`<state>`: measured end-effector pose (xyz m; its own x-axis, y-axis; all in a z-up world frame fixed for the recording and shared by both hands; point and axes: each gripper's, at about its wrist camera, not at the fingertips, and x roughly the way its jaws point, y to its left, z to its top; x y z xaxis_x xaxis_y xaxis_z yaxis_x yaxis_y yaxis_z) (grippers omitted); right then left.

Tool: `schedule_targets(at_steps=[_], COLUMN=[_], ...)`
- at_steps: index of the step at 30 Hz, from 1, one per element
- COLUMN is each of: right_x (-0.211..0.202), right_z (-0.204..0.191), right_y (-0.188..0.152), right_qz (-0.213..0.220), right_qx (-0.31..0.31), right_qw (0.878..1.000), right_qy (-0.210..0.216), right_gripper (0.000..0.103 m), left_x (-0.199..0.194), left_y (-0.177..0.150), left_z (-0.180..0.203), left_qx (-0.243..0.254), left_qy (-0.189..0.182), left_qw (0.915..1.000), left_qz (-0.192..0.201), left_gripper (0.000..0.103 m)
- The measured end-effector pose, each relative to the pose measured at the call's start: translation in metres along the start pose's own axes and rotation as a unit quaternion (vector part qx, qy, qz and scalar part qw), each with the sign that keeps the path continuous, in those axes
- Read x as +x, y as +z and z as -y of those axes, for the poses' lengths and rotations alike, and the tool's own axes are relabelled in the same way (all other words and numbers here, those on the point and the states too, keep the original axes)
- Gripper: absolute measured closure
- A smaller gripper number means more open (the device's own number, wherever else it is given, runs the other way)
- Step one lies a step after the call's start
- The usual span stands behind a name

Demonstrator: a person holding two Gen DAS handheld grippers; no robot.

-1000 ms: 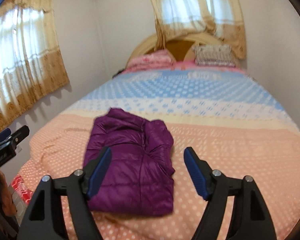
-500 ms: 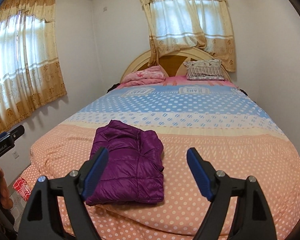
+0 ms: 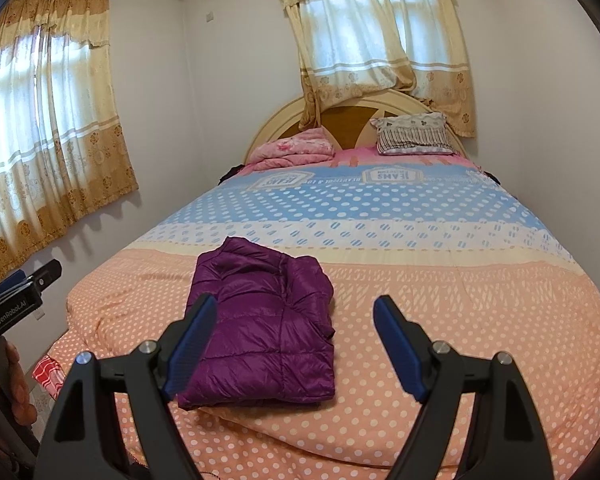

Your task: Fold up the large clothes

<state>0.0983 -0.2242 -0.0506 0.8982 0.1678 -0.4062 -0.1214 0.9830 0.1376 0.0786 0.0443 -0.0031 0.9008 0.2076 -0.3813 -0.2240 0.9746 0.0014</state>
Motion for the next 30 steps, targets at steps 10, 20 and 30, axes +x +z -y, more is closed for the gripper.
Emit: schedule_targets(at_steps=[10, 20, 30], right_x=[-0.0008, -0.0006, -0.0002], right_z=[-0.0009, -0.0018, -0.0034], right_y=[0.0005, 0.0005, 0.0], right_qz=[-0.001, -0.003, -0.002], right_qx=[0.005, 0.008, 0.008], right_qw=[1.0, 1.0, 1.0], right_qy=[0.007, 0.01, 0.013], right_gripper=[0.02, 0.02, 0.02], left_x=[0.0023, 0.004, 0.0063], left_y=[-0.0029, -0.0047, -0.0058], left_z=[0.0004, 0.0032, 0.0041], left_qx=[0.005, 0.012, 0.012], left_qy=[-0.001, -0.001, -0.005], left_qw=[1.0, 0.9999, 0.9999], left_qz=[-0.003, -0.005, -0.009], left_gripper=[0.009, 0.009, 0.009])
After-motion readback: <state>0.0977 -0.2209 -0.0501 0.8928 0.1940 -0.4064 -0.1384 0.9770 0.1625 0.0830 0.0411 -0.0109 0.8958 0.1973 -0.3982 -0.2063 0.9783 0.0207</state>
